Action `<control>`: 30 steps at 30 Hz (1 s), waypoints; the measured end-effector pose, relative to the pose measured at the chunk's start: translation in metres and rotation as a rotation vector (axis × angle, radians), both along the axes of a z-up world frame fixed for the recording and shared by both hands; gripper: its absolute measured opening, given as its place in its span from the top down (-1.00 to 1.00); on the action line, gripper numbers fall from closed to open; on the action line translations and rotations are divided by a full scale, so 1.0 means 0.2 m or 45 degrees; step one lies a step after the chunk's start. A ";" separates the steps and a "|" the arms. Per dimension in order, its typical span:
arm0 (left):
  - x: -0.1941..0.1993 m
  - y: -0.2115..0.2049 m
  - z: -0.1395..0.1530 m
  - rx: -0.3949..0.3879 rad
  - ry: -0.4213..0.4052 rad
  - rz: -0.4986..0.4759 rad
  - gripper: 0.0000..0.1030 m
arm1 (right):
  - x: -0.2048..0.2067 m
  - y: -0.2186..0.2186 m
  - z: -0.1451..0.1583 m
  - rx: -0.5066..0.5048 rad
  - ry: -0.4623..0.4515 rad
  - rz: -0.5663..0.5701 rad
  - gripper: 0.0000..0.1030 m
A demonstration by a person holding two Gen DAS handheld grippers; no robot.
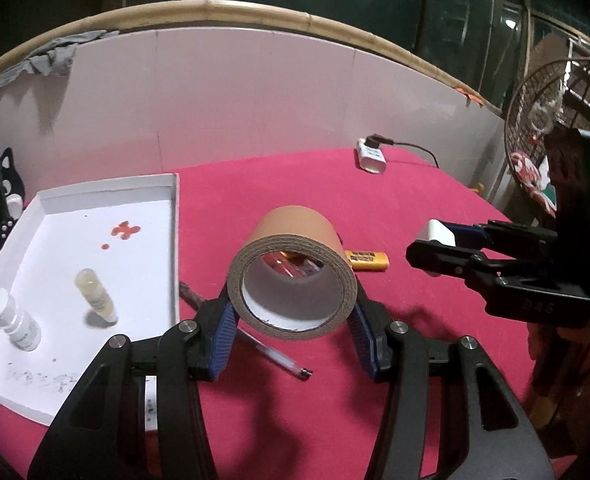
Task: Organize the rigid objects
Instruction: 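Carry the tape roll and charger plug into the tray and open both tools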
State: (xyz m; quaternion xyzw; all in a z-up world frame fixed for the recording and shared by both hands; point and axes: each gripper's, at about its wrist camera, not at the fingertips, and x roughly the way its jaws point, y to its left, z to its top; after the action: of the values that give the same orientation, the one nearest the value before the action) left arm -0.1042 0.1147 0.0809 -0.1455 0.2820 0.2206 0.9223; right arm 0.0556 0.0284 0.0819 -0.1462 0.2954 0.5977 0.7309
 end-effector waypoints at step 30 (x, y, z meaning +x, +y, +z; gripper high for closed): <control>-0.68 0.56 0.02 -0.092 -0.160 0.572 0.03 | -0.48 0.45 0.04 -0.068 -0.025 0.361 0.09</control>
State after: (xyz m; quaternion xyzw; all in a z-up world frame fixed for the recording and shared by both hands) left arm -0.2409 0.2269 0.0857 -0.2511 0.1922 0.4007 0.8599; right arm -0.0409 0.1188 0.0898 -0.2116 0.2805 0.6853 0.6379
